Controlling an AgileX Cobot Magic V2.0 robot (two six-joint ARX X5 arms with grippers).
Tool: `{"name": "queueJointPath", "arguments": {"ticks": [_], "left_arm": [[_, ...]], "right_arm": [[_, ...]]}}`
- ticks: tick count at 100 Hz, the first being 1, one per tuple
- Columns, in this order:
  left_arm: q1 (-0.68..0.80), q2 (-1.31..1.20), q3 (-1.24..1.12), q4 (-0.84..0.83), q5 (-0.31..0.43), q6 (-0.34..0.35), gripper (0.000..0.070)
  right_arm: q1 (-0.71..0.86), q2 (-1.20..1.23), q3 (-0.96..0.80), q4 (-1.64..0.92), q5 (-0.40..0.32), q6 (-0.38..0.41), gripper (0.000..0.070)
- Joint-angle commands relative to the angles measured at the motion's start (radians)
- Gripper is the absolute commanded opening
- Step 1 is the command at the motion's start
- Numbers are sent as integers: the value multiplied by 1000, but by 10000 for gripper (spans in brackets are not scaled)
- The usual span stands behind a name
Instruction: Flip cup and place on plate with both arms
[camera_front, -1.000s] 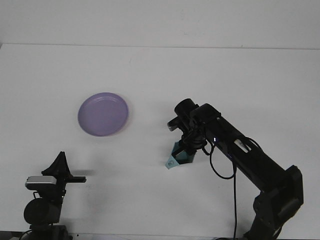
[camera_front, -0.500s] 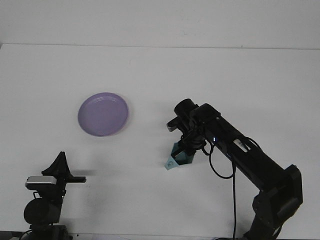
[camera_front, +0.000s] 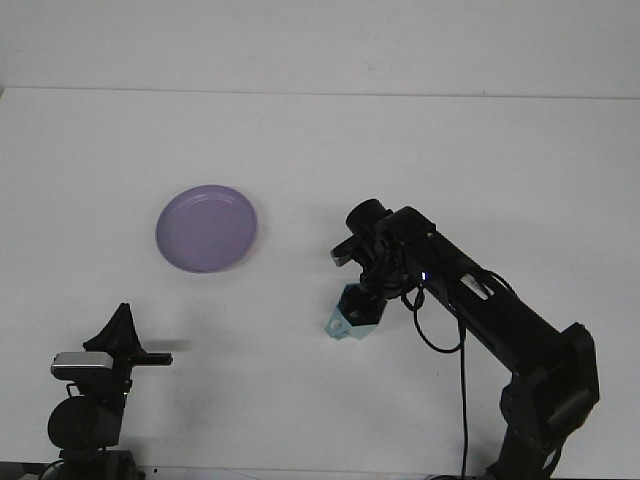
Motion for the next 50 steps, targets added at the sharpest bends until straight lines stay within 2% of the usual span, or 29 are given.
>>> {"name": "queueJointPath", "arguments": {"ticks": [1,25,42,46,50], "left_arm": [[1,-2,-19,11,-2,13,12],[1,-2,-19,31,-2,10,12],[1,-2,-15,43,-2,-90,12],[1,-2,-14,45,-3,-113,12],[1,-2,-12,52,-2,-151,12]], "right_arm": [[-1,-20,32,2,-1,-24,425],[-76,-220,34,3,-2,-29,422],[-182,-427,14,117,-11,-29,395],[-212,-483,-9,172,-19,-28,345],[-249,-551,-51,245,-30,-28,247]]}}
